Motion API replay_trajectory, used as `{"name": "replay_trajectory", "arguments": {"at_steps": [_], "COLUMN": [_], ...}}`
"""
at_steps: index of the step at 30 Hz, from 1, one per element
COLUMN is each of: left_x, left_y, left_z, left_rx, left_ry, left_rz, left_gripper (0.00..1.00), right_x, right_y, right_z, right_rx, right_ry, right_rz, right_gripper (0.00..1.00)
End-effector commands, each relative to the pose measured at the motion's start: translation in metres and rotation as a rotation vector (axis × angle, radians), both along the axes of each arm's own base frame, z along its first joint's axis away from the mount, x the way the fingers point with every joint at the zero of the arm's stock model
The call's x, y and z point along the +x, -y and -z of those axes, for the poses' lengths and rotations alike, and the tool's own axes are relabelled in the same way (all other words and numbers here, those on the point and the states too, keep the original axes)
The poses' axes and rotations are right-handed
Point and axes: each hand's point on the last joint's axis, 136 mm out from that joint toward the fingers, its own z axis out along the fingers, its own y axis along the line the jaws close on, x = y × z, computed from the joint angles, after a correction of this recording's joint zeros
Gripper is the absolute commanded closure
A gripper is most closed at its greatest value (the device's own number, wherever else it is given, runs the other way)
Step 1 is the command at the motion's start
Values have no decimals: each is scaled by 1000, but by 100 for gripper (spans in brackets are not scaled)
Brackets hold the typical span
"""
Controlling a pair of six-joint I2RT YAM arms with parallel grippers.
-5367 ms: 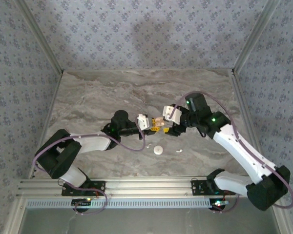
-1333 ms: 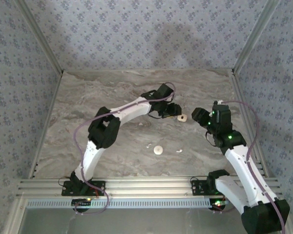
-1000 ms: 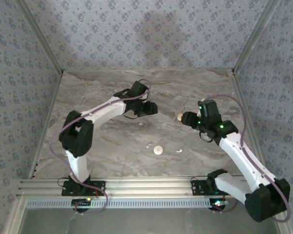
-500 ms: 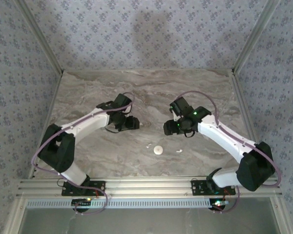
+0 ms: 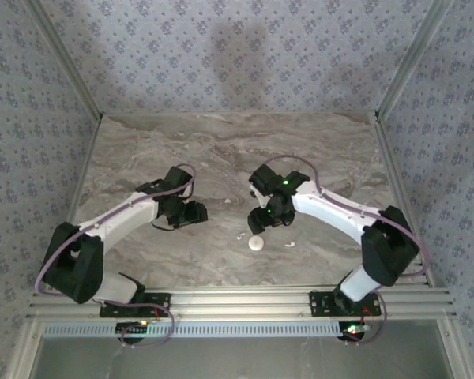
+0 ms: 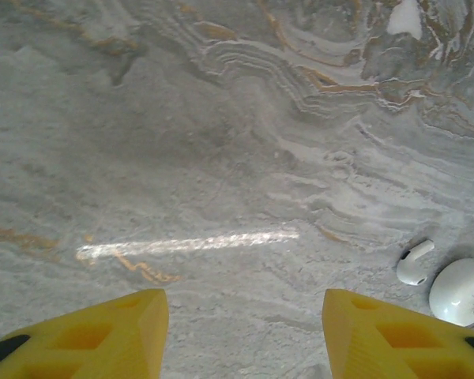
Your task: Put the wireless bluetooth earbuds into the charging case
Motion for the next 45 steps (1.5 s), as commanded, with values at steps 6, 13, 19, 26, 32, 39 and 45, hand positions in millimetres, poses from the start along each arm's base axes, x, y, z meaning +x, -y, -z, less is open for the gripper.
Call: {"name": "replay_trajectory", "arguments": {"at_steps": [6, 13, 19, 26, 32, 39, 45], "left_x": [-7, -7, -5, -4, -4, 1, 23], "left_y": [-17, -21, -20, -18, -18, -17, 1], "left_z": [-1, 2, 5, 8, 8, 3, -33], "left_rx": [-44, -53, -66, -71, -70, -75, -140], "left_ry": [8, 2, -6, -16, -17, 6, 215], "left_rz": [-77, -81, -78, -70, -70, -58, 39], "left_gripper": [45, 45, 45, 45, 45, 46, 48], "right_x": [-19, -28, -29, -29, -32, -30, -8], "right_y": [-15, -20, -24, -21, -21, -13, -7], "right_z": [17, 44, 59, 71, 81, 76, 39], "right_rx": [-76, -186, -204, -233, -242, -244, -46], "right_ry": [-160, -207, -229, -236, -252, -219, -64], "right_rz": [21, 57, 101, 123, 131, 147, 260], "right_gripper": [28, 26, 25, 30, 36, 51, 53]}}
